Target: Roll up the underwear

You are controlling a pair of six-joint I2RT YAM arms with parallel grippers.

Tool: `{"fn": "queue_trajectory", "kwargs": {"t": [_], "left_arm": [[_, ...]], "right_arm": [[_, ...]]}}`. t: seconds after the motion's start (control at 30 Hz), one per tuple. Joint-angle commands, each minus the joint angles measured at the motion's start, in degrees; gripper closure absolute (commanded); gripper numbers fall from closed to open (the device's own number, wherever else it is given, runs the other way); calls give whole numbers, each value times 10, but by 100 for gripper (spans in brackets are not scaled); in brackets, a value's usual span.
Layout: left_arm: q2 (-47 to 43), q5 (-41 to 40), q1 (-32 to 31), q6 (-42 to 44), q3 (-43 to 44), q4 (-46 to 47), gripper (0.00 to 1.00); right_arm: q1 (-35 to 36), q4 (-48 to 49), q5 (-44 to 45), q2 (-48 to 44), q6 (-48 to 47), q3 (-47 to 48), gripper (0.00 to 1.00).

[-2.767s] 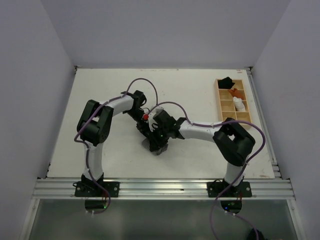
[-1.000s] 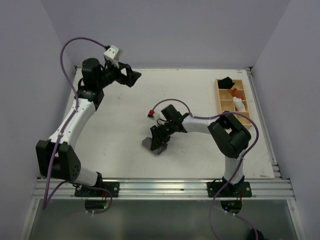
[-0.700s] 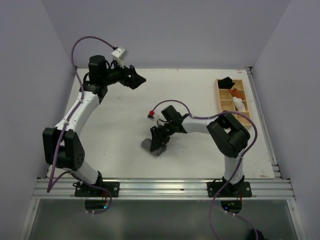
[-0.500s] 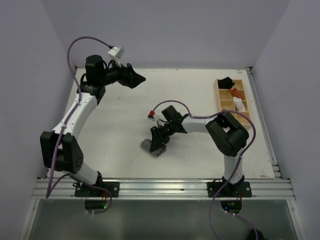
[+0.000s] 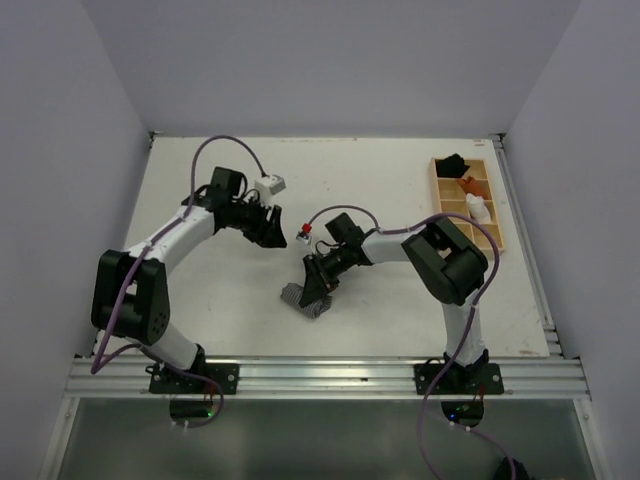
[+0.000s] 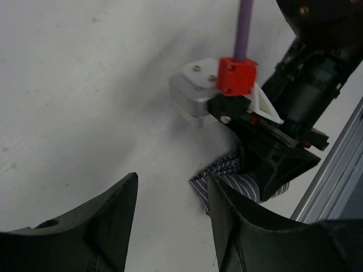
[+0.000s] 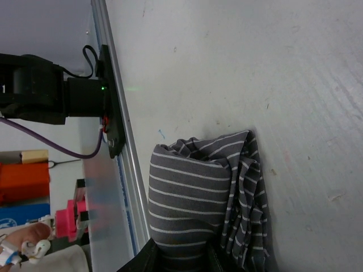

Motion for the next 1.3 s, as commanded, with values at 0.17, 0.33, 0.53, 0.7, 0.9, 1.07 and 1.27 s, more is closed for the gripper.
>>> {"fn": "queue_trajectory", "kwargs": {"t": [0.17, 0.33, 0.53, 0.7, 0.9, 1.07, 1.27], "left_arm": [[-40, 85, -70, 138, -85, -27, 53], [-51, 164, -77, 225, -100, -51, 54], [-44, 181, -114, 322, -106, -76, 51], [5, 187, -126, 410, -102, -133, 50], [50, 167, -157, 432, -98, -139, 55], [101, 170, -162, 438, -79, -134, 64], [146, 168, -168, 450, -46, -155, 67]], "right_arm": [[5, -67, 89, 60, -23, -39, 77], [2, -65, 78, 60, -21, -40, 74], [2, -71, 75, 68, -17, -30, 73], [1, -65, 77, 67, -9, -32, 72], [1, -62, 79, 66, -6, -32, 72], [1, -72, 94, 46, -4, -33, 70], [2, -82, 121, 27, 0, -31, 64]]}}
